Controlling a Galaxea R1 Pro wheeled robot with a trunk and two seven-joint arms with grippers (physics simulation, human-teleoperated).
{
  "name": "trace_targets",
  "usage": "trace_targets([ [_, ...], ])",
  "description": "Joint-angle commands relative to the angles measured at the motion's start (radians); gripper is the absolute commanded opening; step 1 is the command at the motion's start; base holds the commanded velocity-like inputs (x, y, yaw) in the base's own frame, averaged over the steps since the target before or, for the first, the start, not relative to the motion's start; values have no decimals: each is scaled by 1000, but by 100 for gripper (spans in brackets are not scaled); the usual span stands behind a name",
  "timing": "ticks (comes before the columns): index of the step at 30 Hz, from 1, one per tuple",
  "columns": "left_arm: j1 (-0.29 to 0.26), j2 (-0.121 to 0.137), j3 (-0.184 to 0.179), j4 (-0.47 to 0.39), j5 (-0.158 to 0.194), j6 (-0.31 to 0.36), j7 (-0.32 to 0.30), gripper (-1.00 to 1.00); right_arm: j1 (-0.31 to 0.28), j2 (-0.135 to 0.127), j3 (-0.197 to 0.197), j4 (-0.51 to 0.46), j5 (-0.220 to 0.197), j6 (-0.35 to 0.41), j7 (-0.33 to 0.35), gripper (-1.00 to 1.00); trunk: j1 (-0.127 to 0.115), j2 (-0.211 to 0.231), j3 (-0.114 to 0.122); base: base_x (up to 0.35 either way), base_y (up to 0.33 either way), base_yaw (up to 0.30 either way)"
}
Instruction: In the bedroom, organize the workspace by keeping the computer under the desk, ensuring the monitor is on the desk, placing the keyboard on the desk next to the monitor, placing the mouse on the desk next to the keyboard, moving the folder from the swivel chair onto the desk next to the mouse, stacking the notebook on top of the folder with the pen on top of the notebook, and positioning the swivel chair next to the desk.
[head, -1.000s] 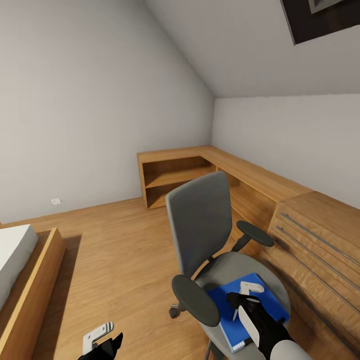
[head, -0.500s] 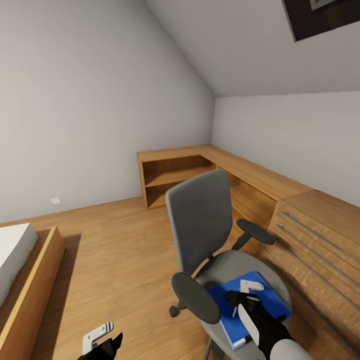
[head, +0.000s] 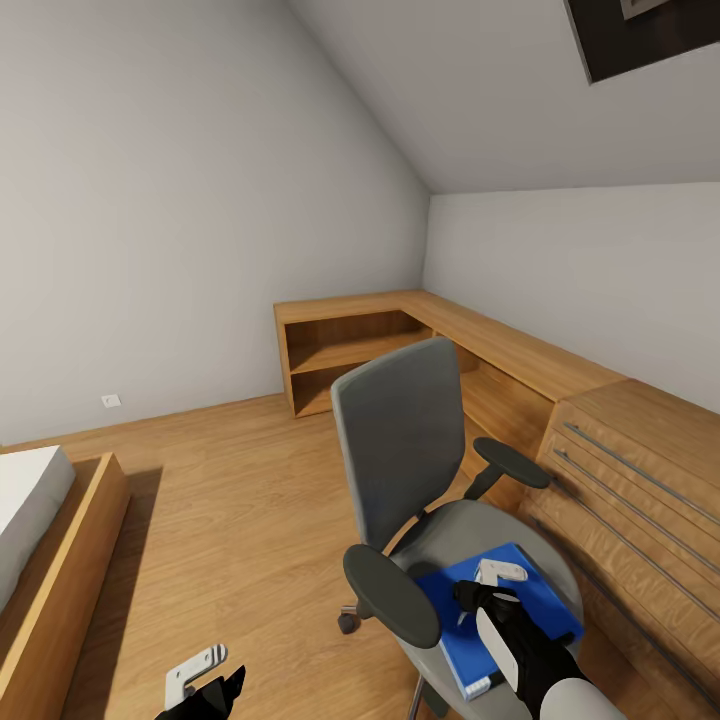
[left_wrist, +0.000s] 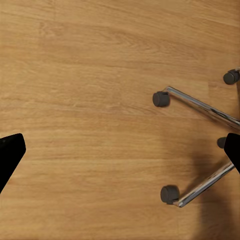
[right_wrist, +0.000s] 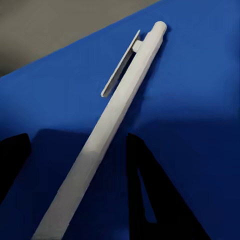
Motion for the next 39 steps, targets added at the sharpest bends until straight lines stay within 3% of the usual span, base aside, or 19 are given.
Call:
trace_targets([
  [1, 0, -1, 1, -3, 10, 6, 5, 100, 0, -1, 5, 17, -10, 4, -10, -100, 0, 0, -1, 0, 0, 0],
  [21, 0, 0, 0, -3, 10, 6, -1, 100, 0, -3, 5, 17, -10, 4, -10, -100, 0, 0, -1, 0, 0, 0],
  [25, 0, 0, 0, -3, 10, 5, -1, 100, 0, -3, 5, 17, -10, 5, -10, -100, -15, 28, 12, 0, 0, 0],
  [39, 0, 0, 0, -3, 10, 4, -1, 100, 0, -3, 4, 17, -10, 5, -10, -100, -15, 28, 12, 0, 0, 0],
])
